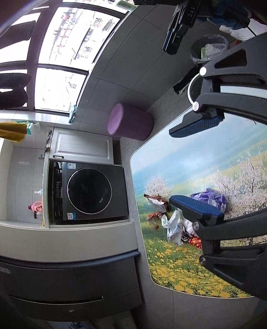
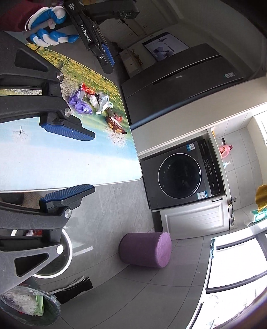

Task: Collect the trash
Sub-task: 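Return both grippers to the table, then grasp the red chip bag with the left gripper while the right gripper grasps white plastic, then carry both items over the trash bin and open both grippers, then return both grippers to the table, then grasp the white cloth with the left gripper while the right gripper grasps the purple bag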

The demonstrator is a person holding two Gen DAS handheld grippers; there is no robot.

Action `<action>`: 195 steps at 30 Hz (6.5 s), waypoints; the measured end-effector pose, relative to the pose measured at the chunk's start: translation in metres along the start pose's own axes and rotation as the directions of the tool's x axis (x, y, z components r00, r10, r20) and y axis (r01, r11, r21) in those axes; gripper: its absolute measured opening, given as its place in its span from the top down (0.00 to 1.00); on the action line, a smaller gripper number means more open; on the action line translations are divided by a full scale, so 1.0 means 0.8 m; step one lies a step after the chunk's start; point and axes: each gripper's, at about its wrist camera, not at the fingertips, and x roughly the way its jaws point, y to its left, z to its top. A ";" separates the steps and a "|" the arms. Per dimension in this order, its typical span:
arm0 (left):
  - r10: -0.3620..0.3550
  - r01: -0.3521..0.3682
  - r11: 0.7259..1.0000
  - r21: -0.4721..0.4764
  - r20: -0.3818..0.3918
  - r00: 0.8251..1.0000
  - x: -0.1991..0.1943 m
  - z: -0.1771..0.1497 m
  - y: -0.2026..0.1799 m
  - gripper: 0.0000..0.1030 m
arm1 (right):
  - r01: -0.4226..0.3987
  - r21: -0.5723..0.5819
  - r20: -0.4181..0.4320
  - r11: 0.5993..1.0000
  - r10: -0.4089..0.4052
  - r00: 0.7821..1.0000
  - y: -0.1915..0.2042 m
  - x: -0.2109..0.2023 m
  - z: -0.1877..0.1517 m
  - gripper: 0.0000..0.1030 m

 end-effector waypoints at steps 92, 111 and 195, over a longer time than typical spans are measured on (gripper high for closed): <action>-0.206 0.249 0.950 0.188 -0.223 0.953 0.118 -0.036 -0.164 0.72 | 0.224 0.263 -0.103 0.939 -0.203 0.974 -0.208 0.014 -0.099 0.87; -0.344 0.440 0.876 0.199 -0.383 0.857 0.214 -0.043 -0.366 0.55 | 0.320 0.410 -0.211 0.854 -0.252 0.944 -0.317 0.036 -0.159 0.58; 0.015 -0.036 0.997 -0.062 -0.301 0.954 0.192 -0.085 0.181 0.77 | -0.274 -0.094 -0.343 0.957 0.227 0.912 0.168 0.277 -0.082 0.60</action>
